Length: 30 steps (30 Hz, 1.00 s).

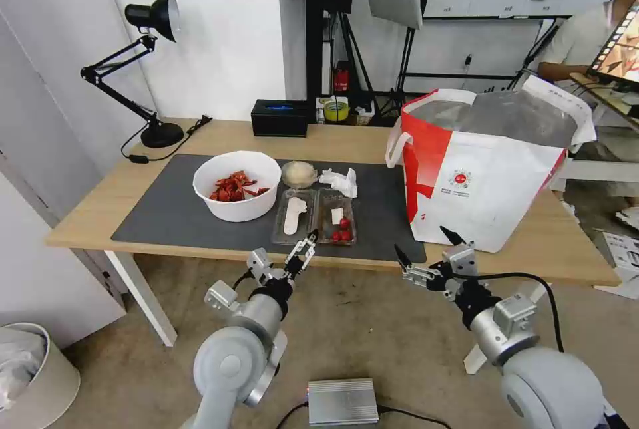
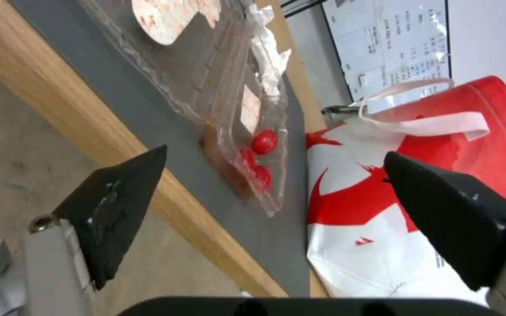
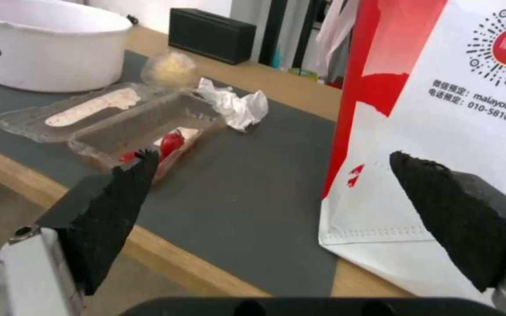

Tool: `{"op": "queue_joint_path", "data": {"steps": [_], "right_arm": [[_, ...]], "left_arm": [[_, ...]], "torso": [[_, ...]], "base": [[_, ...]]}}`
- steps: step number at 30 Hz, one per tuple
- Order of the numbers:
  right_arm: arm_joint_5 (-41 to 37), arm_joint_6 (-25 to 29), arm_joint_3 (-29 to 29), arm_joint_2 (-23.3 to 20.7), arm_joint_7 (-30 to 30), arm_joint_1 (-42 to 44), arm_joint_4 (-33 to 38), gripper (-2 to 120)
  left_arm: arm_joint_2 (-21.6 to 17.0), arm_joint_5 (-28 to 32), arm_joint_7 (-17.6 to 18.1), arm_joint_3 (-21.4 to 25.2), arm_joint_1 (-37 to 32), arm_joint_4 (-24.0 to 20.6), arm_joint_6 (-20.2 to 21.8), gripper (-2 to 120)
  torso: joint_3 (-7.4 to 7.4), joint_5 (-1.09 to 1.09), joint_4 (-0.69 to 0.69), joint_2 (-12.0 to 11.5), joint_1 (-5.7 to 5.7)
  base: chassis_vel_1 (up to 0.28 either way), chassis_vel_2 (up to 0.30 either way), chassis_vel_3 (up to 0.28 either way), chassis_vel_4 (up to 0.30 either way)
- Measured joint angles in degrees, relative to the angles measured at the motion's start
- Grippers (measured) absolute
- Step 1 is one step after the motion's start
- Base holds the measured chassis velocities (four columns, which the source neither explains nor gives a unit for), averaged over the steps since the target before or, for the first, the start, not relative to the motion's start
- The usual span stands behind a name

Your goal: Pick up the trash from the table and place it into the takeout bag.

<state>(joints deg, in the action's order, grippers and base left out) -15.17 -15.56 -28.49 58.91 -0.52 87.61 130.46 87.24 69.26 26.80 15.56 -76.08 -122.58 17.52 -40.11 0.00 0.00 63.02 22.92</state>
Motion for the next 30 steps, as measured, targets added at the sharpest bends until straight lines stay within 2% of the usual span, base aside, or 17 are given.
{"op": "queue_joint_path", "data": {"steps": [6, 16, 30], "right_arm": [[0.06, 0.03, 0.04, 0.01, -0.03, -0.08, -0.08, 100], [0.06, 0.08, 0.01, -0.08, -0.24, -0.18, -0.62, 100], [0.80, 1.13, 0.03, 0.36, -0.27, -0.41, -1.77, 100]], "left_arm": [[0.47, 0.08, 0.80, -0.39, 2.09, 1.70, -1.23, 100], [0.67, 0.29, 4.25, -1.13, 5.57, 5.39, -1.37, 100], [1.07, 1.35, 5.41, -1.33, 8.71, 7.62, -1.74, 100]], "torso": [[0.00, 0.00, 0.00, 0.00, 0.00], [0.00, 0.00, 0.00, 0.00, 0.00], [0.00, 0.00, 0.00, 0.00, 0.00]], "base": [[0.000, 0.000, 0.000, 0.000], [0.000, 0.000, 0.000, 0.000], [0.000, 0.000, 0.000, 0.000]]}}
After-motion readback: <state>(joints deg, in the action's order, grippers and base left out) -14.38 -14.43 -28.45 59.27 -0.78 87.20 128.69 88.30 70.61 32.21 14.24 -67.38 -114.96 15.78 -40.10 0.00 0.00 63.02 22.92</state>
